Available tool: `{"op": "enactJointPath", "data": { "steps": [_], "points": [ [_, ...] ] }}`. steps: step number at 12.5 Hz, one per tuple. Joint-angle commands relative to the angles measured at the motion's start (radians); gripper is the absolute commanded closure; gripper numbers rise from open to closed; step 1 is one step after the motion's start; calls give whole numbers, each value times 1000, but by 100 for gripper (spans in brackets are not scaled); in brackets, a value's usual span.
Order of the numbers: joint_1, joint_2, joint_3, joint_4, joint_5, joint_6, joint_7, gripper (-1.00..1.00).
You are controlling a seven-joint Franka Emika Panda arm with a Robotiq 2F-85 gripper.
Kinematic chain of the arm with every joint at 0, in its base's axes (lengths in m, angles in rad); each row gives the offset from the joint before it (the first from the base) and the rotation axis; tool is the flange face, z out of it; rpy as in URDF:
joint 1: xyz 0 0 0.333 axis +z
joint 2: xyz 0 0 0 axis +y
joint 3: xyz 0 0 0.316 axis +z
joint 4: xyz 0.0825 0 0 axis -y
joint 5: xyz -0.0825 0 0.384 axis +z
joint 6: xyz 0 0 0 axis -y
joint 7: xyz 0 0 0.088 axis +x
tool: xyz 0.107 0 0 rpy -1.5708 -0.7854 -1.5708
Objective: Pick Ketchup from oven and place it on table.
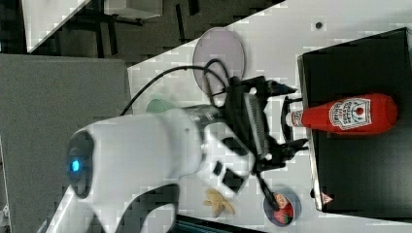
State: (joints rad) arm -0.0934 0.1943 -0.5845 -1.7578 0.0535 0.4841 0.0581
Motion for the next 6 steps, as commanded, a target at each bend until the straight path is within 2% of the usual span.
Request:
{"op": "enactJointPath", "data": {
  "steps": [1,6],
  "points": [
    [-18,77,-30,-16,54,61,1,-100],
    [-50,183,-29,-17,135,93,1,-100]
  ]
}}
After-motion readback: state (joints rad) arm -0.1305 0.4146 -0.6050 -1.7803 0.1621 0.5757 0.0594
